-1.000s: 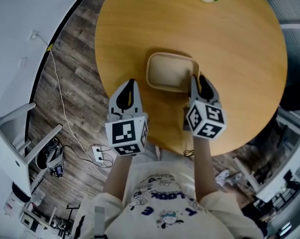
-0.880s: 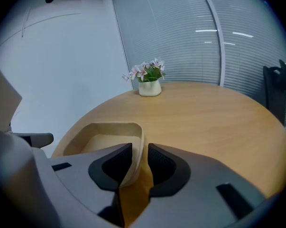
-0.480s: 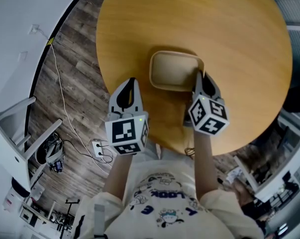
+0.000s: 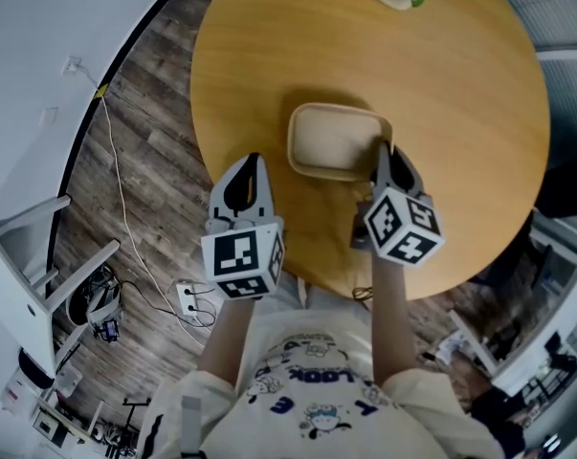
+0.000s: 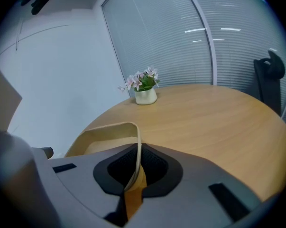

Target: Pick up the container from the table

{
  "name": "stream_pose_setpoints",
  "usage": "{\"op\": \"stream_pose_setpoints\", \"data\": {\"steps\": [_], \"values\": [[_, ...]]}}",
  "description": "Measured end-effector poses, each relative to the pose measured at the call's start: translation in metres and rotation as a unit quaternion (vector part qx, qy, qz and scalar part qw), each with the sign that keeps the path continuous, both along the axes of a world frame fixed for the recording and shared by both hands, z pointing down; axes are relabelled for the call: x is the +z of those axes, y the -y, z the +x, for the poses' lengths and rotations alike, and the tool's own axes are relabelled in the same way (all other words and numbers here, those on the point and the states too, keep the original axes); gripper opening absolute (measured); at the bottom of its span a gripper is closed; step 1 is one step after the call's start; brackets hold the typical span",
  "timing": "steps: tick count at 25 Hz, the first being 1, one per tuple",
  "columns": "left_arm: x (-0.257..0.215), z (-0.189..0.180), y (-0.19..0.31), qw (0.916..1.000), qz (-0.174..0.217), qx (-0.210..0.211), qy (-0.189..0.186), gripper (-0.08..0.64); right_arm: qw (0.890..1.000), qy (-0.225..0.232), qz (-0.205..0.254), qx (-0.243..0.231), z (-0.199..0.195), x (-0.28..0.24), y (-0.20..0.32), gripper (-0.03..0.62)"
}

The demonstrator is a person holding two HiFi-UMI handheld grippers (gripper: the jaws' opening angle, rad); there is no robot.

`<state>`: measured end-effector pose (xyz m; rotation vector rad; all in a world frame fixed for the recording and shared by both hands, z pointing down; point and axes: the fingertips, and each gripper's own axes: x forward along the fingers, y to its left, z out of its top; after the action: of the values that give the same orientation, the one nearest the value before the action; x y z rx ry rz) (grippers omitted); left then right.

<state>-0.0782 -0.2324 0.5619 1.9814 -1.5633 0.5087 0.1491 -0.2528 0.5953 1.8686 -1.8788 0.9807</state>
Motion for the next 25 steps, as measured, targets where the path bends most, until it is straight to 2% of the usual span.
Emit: {"op": "stream_pose_setpoints", "data": {"steps": [12, 20, 25], "values": [[-0.085, 0.013, -0.001, 0.9968, 0.079, 0.002, -0.016, 0.003, 0.997, 0.007, 0.075, 0.009, 0.006, -0.094, -0.006, 0.017], [-0.139, 0.014, 0.000, 0.9905, 0.136, 0.000, -0.024, 0.003, 0.991, 0.014, 0.132, 0.019, 0.007, -0.155, -0.009, 0.017], [-0.173, 0.015, -0.004, 0.9865, 0.162, -0.001, -0.028, 0.003, 0.988, 0.011, 0.151, 0.025, 0.008, -0.188, -0.018, 0.017]]}}
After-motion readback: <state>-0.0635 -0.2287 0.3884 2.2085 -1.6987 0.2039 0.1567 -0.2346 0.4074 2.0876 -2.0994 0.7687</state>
